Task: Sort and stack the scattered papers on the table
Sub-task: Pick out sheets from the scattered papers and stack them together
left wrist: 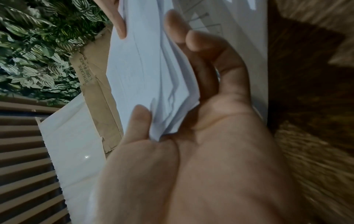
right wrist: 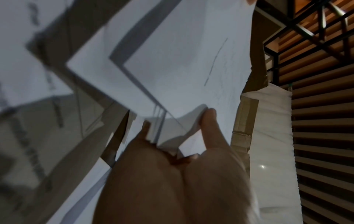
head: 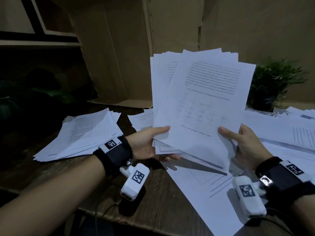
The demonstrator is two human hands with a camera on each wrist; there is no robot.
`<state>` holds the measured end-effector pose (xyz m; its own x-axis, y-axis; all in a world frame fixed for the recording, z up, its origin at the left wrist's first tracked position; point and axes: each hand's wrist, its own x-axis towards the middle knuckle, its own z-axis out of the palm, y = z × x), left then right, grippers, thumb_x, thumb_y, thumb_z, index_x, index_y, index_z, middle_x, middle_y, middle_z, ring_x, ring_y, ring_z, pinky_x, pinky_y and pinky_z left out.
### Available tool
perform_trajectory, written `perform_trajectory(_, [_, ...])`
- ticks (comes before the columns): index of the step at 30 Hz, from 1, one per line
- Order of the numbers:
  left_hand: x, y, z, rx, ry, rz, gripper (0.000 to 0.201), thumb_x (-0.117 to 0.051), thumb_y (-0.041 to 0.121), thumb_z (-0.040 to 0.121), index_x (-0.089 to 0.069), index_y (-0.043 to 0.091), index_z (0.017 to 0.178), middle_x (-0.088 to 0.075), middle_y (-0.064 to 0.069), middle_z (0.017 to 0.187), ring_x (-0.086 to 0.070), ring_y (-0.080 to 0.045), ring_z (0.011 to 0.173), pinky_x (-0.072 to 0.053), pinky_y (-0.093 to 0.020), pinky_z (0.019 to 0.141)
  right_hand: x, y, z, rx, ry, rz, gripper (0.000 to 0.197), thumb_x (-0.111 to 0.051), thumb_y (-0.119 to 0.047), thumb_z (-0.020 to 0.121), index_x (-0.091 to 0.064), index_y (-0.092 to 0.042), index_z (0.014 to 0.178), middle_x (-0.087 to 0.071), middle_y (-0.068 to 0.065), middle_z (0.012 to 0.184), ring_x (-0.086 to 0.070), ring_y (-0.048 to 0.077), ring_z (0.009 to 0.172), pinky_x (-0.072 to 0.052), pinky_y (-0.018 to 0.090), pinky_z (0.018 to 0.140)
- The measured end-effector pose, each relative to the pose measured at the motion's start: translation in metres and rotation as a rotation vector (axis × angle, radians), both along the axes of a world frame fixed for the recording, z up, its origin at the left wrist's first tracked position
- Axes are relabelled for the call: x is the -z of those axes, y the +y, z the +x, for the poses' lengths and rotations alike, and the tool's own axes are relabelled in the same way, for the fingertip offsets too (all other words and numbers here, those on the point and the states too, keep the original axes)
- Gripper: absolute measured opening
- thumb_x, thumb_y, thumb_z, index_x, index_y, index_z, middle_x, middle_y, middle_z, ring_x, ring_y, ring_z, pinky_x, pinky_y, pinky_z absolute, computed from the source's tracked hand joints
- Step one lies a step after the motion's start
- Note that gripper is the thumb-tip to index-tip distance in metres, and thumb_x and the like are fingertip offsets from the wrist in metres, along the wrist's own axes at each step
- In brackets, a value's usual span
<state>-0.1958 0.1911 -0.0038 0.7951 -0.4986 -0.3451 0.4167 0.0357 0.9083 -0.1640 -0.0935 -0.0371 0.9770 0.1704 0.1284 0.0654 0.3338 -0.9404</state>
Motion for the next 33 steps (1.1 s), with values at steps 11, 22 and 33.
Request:
perform_trajectory(11, [0.003,0.011,0.005,-0.022,-0.184,0.122,0.046,-0.052,0.002,0.097,-0.043,0.009,0.142,-0.064,-0.018,0.127,-0.067,-0.037,0.105,-0.055,-0.034,0.077,0.003,0.002,0.001,-0.007,0.006,-0.037,0.036,-0.059,-0.008,0.095,-0.059,-0.002,0.13,-0.07,0.017,0.121,-0.07,0.035,0.105,-0.061,0.042,0.081])
perform_trajectory(22, [-0.021,-0.006,-0.001,-0.104,-0.334,0.21,0.042,-0.057,0.011,0.095,-0.053,0.012,0.137,-0.061,-0.008,0.136,-0.059,-0.026,0.123,-0.046,-0.04,0.106,-0.004,0.014,-0.011,0.103,-0.145,-0.042,0.029,-0.059,-0.017,0.093,-0.063,-0.017,0.122,-0.075,-0.01,0.112,-0.071,0.007,0.103,-0.056,0.017,0.082])
perform_trajectory(33, [-0.051,-0.031,0.006,-0.374,-0.886,0.474,0.055,-0.083,0.016,0.077,-0.058,0.018,0.127,-0.066,0.01,0.121,-0.062,-0.003,0.11,-0.049,-0.019,0.091,-0.004,0.01,-0.008,0.016,-0.22,-0.065,0.041,-0.063,0.001,0.083,-0.062,-0.011,0.123,-0.074,0.003,0.116,-0.071,0.021,0.106,-0.059,0.027,0.078])
